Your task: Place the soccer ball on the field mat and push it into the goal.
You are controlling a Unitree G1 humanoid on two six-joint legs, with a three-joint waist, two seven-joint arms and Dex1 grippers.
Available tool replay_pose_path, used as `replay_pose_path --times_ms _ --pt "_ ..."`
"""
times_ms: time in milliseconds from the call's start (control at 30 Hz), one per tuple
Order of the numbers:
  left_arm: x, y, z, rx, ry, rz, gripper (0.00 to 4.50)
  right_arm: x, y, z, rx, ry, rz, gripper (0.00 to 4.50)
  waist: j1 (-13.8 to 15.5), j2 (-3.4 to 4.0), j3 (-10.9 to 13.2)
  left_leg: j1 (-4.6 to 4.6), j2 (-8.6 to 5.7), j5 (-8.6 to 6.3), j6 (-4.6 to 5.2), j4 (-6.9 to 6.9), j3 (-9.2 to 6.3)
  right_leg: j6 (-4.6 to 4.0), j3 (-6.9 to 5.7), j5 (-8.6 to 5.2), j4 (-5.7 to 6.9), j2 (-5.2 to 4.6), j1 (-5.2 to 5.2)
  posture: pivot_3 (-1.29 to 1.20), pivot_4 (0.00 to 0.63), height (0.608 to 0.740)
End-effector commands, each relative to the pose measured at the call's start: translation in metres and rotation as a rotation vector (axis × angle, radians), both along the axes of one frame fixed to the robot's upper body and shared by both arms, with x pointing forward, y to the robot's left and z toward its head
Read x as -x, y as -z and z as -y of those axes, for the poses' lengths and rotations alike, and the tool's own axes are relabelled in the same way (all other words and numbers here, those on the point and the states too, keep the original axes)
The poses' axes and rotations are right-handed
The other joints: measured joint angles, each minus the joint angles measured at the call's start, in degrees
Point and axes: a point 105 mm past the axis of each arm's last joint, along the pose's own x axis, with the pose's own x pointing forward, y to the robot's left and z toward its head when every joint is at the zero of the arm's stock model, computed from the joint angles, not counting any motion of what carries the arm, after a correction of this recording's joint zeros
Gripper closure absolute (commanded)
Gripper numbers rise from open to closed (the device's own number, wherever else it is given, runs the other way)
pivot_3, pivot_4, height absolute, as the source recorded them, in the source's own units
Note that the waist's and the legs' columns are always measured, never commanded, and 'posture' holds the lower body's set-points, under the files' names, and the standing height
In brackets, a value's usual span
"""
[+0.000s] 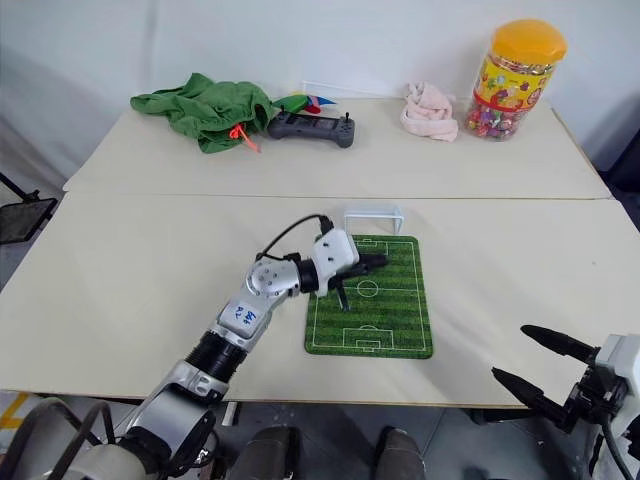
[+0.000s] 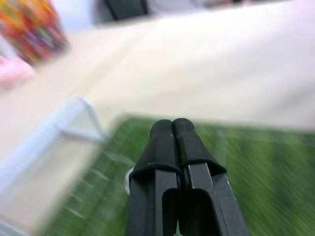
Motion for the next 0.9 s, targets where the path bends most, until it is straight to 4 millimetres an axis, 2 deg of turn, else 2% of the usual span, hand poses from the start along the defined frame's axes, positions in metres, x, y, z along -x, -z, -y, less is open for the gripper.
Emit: replay_pose_path --times_ms 33,133,367,500,633,700,800,900 --pt "0.006 -0.009 -0.006 0.044 0.016 0.024 4.49 -0.003 -0.002 -0.002 0.005 -0.002 0.028 0.0 0.05 0.0 0.0 0.0 0.0 0.0 0.0 0.0 0.0 0.0 0.0 0.0 0.01 0.0 -0.01 0.0 0.15 0.74" --pt "0.014 -0.009 -0.014 0.076 0.042 -0.028 4.49 -0.006 -0.002 -0.001 0.005 0.001 0.034 0.0 0.07 0.0 0.0 -0.01 0.0 0.0 0.0 0.03 0.0 0.0 0.01 0.0 0.02 0.0 -0.01 0.0 0.15 0.74" --pt "0.041 -0.006 -0.048 0.152 0.086 -0.156 4.49 -0.011 -0.002 0.002 0.014 -0.004 0.04 0.0 0.06 0.06 -0.04 0.0 0.0 0.0 0.0 0.08 -0.01 -0.01 0.03 0.01 0.12 0.0 -0.01 0.0 0.15 0.74" --pt "0.057 0.007 -0.084 0.158 0.081 -0.229 4.49 -0.018 -0.006 0.005 0.022 -0.023 0.045 0.0 -0.17 0.1 -0.06 0.03 0.0 0.0 0.0 0.07 0.0 -0.02 0.05 0.01 0.16 0.0 -0.02 0.0 0.15 0.74" --pt "0.059 0.021 -0.112 0.099 0.038 -0.272 4.49 -0.028 -0.01 0.008 0.036 -0.052 0.043 0.0 -0.7 0.11 -0.06 0.08 0.01 -0.01 0.03 0.1 0.04 -0.04 0.1 0.02 0.22 0.0 -0.02 0.0 0.15 0.74" --pt "0.052 0.024 -0.127 0.087 -0.024 -0.29 4.1 -0.035 -0.013 0.009 0.046 -0.074 0.045 0.0 -0.59 0.11 -0.06 0.08 0.01 0.0 0.04 0.1 0.03 -0.09 0.1 0.04 0.22 0.0 -0.02 0.0 0.15 0.74" --pt "0.04 0.022 -0.141 0.053 -0.106 -0.193 3.27 -0.045 -0.017 0.01 0.054 -0.095 0.054 0.0 -0.64 0.12 -0.07 0.06 0.01 0.0 0.05 0.12 0.03 -0.09 0.1 0.06 0.21 0.0 -0.01 0.0 0.15 0.74" --pt "0.044 0.024 -0.146 0.036 -0.065 -0.193 2.35 -0.05 -0.019 0.01 0.06 -0.111 0.054 0.0 -0.71 0.11 -0.07 0.07 0.01 0.01 0.03 0.07 0.03 -0.09 0.1 0.07 0.23 0.01 -0.03 0.0 0.15 0.74"
